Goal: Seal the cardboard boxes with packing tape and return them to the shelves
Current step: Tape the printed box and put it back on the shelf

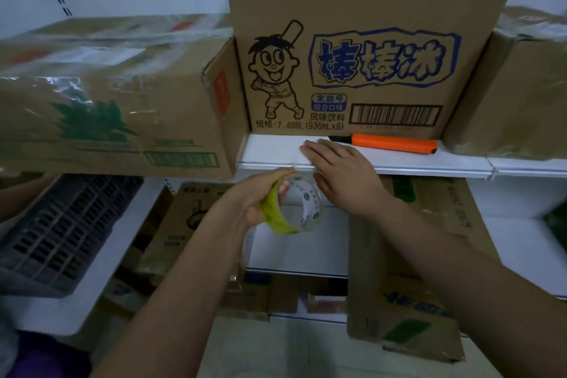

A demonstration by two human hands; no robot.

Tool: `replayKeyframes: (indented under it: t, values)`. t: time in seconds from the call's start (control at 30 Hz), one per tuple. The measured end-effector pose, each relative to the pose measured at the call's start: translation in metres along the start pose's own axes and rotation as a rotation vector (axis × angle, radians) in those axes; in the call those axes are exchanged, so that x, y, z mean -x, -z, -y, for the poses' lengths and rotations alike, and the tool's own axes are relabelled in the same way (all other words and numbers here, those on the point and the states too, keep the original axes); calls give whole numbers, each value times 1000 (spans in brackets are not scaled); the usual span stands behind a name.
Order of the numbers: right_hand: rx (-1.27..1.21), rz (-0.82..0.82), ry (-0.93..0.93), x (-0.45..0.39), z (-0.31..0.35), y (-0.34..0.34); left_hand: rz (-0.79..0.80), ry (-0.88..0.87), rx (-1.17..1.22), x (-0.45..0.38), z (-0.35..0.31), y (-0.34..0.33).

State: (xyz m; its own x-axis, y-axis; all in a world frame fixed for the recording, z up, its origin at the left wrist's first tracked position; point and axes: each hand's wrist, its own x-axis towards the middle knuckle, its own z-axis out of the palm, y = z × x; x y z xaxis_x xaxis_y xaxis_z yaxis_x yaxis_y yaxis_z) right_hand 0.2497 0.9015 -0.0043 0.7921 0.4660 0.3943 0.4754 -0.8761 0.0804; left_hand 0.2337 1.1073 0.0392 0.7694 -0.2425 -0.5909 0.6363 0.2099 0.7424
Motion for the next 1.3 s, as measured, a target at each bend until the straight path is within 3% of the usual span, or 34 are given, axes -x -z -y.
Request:
replayKeyframes:
  t: [0.1, 0.2, 0.33, 0.4, 0.53, 0.7, 0.8, 0.93, 1.07, 1.3]
  values:
    - [-25, 34, -1, 0, 2, 2, 144, 50, -65, 28, -16, 15]
    - [-186, 10, -63, -2, 7, 6, 75, -162, -329, 47, -16, 14]
    - [-1026, -55, -446, -6, 26, 43, -107, -443, -438, 50, 1, -11]
    - [-1255, -82, -521, -4, 36, 60, -90, -518, -505, 52, 6, -20]
    - [-1093, -161, -585, 20, 38, 83, 27, -594, -663, 58, 11, -38]
    - [-963, -281, -798, 81, 28, 98, 224, -535, -878, 66, 31, -67]
    - [-889, -233, -917, 126, 28, 101, 275, -566, -1002, 68, 42, -75]
    - [-840, -226, -1040, 180, 39, 102, 459, -640, -1229, 69, 65, -78]
    - [-711, -355, -1234, 231, 16, 107, 367, -711, -1575, 62, 71, -67]
    - [-593, -451, -1330, 290, -14, 111, 220, -884, -1670, 39, 73, -44]
